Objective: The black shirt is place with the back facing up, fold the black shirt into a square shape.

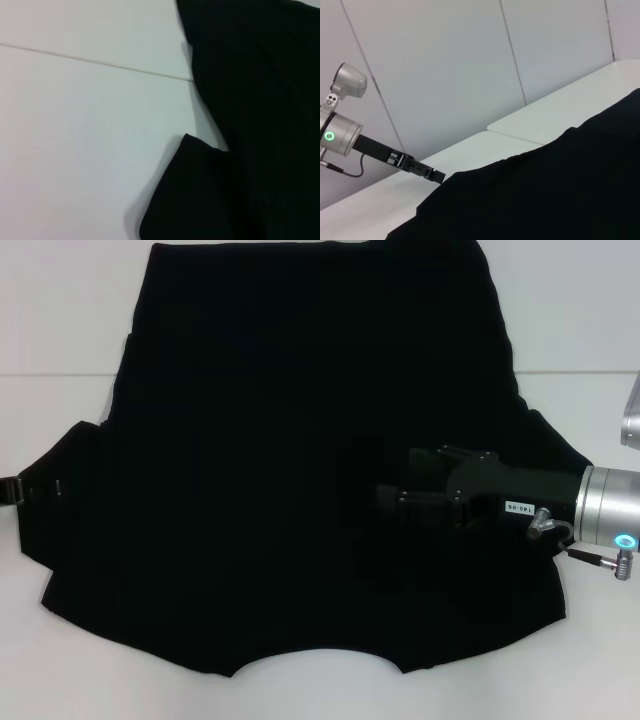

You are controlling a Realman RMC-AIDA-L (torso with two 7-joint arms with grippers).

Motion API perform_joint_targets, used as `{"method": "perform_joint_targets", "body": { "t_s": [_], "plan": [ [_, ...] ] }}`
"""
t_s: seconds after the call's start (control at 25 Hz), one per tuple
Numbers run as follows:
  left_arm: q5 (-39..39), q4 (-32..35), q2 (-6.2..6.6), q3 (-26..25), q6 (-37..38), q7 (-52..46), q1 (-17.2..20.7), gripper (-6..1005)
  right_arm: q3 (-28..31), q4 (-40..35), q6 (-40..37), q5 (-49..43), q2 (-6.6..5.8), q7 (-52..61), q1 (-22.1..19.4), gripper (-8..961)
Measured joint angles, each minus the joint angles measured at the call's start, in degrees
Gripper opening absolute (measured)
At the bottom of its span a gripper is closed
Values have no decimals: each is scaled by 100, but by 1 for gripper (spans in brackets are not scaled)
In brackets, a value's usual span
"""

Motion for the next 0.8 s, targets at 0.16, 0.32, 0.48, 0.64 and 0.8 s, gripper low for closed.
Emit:
{"method": "perform_joint_targets", "body": {
  "t_s": [0.16, 0.32, 0.48, 0.64, 0.8],
  "plan": [
    [22, -30, -13, 3, -16, -34, -8, 855, 2, 0, 0, 2, 0, 0, -1, 923],
    [29, -156, -12, 9, -105, -77, -21, 841, 8, 0, 13, 8, 0, 0, 5, 922],
    [37, -236, -14, 9, -222, -104, -28, 826, 11, 0, 39, 11, 0, 0, 22, 922],
    [40, -294, -25, 9, -324, -106, -34, 812, 11, -10, 43, 11, 0, 0, 24, 921],
    [43, -362, -34, 9, -443, -109, -40, 798, 11, -23, 44, 11, 0, 0, 25, 921]
  ]
}}
